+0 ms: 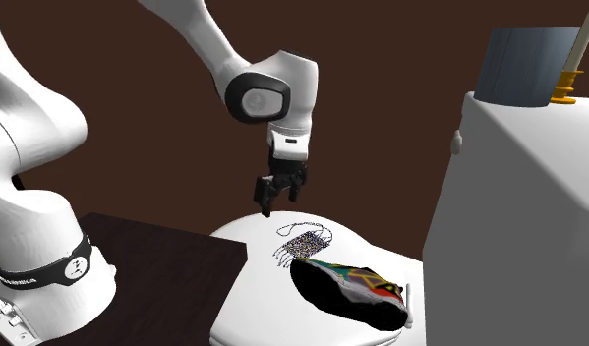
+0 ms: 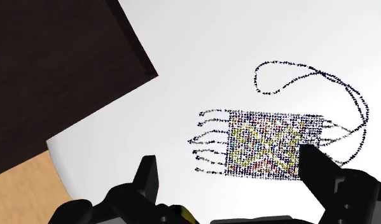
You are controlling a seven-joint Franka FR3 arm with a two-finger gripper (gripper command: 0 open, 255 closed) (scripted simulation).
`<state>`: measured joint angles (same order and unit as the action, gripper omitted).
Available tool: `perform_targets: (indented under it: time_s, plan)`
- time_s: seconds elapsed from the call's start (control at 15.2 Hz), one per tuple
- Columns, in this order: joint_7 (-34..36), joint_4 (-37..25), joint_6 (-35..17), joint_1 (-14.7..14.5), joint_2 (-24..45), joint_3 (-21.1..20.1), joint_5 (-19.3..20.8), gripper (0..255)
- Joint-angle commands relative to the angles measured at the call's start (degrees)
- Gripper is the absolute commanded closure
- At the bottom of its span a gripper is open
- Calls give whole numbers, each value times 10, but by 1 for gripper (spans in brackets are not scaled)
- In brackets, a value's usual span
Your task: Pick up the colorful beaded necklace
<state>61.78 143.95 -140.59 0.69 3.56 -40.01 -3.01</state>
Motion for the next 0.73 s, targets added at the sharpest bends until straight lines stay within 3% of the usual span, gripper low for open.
perform_targets:
  time_s: [0.0, 0.2, 0.4, 0.66]
  plan:
    - [68, -21, -23, -11, 63, 7, 59, 0]
    - [152, -61, -44, -55, 149, 43, 130, 0]
    - [214, -107, -58, -105, 225, 85, 175, 0]
    - [227, -116, -76, -122, 252, 105, 192, 0]
